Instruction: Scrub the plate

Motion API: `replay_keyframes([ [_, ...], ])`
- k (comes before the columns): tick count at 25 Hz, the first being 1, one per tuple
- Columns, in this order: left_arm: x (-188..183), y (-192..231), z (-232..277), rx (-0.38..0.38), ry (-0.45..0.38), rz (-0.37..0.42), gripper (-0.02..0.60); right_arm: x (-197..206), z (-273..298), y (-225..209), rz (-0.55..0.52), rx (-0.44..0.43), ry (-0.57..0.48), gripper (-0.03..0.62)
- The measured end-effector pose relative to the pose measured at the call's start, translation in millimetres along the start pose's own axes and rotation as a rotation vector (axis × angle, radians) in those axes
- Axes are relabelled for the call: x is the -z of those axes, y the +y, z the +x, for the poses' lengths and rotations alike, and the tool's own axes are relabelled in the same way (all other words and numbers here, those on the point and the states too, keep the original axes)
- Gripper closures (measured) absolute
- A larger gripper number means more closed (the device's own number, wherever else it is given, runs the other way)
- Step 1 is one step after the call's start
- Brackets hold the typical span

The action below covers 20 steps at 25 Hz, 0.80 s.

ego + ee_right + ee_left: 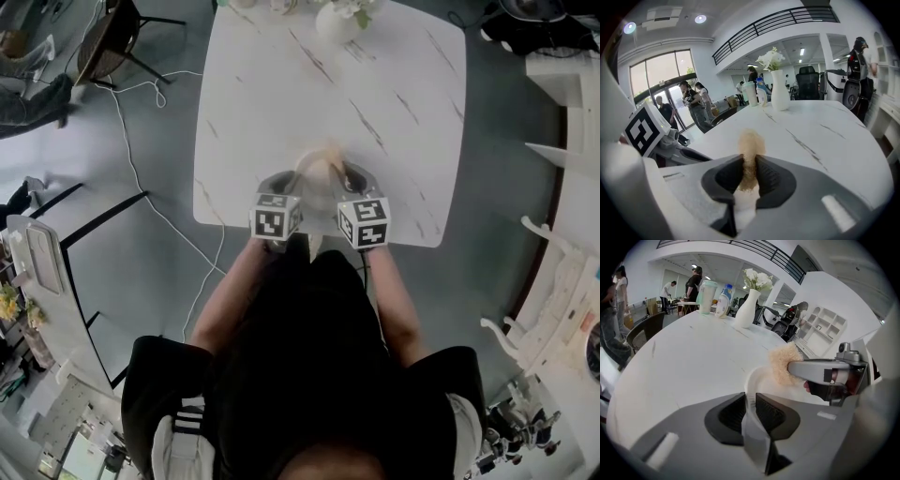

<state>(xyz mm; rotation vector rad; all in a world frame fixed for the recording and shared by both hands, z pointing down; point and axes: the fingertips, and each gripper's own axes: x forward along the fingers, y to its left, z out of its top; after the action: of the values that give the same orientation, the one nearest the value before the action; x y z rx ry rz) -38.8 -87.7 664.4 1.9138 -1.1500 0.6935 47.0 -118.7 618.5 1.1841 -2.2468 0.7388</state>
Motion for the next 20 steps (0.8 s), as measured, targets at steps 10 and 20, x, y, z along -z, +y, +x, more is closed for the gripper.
replay_keyframes([
  [10,-3.0,-2.4,-4.1,0.01,-0.001,-0.014,0.508,3.6,-11.7,-18.6,0.029,0.042,0.004,0.526],
  [20,-0.6,-1.0,-0.7,0.008,-0.002,-0.01,0.508,4.8,-12.5,-20.9,0.032,0.042,0.003,0.526],
])
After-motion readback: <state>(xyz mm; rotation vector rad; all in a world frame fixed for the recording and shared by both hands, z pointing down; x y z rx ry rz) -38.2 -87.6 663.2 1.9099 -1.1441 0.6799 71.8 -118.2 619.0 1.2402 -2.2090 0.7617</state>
